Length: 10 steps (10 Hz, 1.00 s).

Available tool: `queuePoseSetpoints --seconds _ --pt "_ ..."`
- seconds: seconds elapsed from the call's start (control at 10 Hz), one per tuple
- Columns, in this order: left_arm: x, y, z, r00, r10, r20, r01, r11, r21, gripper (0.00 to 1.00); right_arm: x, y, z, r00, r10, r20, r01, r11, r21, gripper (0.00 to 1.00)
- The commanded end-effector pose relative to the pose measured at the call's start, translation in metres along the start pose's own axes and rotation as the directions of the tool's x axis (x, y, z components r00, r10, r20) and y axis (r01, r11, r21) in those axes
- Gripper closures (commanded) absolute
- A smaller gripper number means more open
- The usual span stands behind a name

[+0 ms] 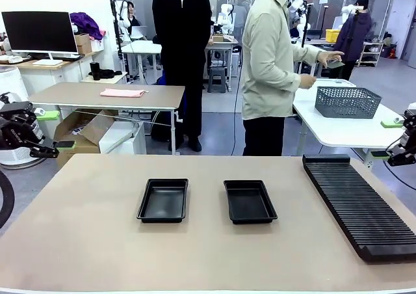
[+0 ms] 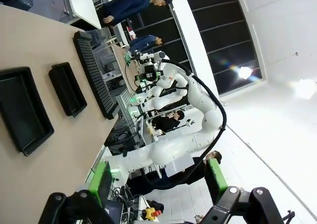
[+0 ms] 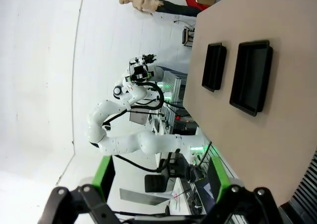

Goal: Inspect and transfer BCBs to ESD trays.
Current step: Pick up the Blank PCB from the PCB Rack and place it in the left ESD tray.

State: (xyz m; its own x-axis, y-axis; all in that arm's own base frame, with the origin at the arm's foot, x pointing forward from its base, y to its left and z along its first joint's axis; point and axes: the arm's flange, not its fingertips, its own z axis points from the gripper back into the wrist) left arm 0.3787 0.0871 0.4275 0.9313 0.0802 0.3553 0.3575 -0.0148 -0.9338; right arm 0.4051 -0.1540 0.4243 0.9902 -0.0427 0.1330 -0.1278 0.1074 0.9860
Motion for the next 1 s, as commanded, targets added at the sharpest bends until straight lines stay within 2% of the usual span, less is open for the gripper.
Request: queuePoseSetpoints --seconds 0.0,0.6,0.9 --pt "-0.002 -0.004 0.002 0.999 0.009 0.046 -0.009 1.000 0.000 0.00 -0.007 0.002 0.002 0.998 -0.038 0.045 0.039 0.999 -0.003 0.00" --pt "-0.012 -0.006 0.010 0.996 0.033 0.088 -0.036 0.999 0.031 0.00 -0.014 -0.005 0.014 0.990 -0.108 0.094 0.111 0.993 -0.026 0.00" --pt "-0.012 -0.004 0.012 0.993 0.058 0.100 -0.061 0.998 0.028 0.00 -0.015 -0.009 0.015 0.988 -0.109 0.108 0.112 0.994 -0.016 0.00"
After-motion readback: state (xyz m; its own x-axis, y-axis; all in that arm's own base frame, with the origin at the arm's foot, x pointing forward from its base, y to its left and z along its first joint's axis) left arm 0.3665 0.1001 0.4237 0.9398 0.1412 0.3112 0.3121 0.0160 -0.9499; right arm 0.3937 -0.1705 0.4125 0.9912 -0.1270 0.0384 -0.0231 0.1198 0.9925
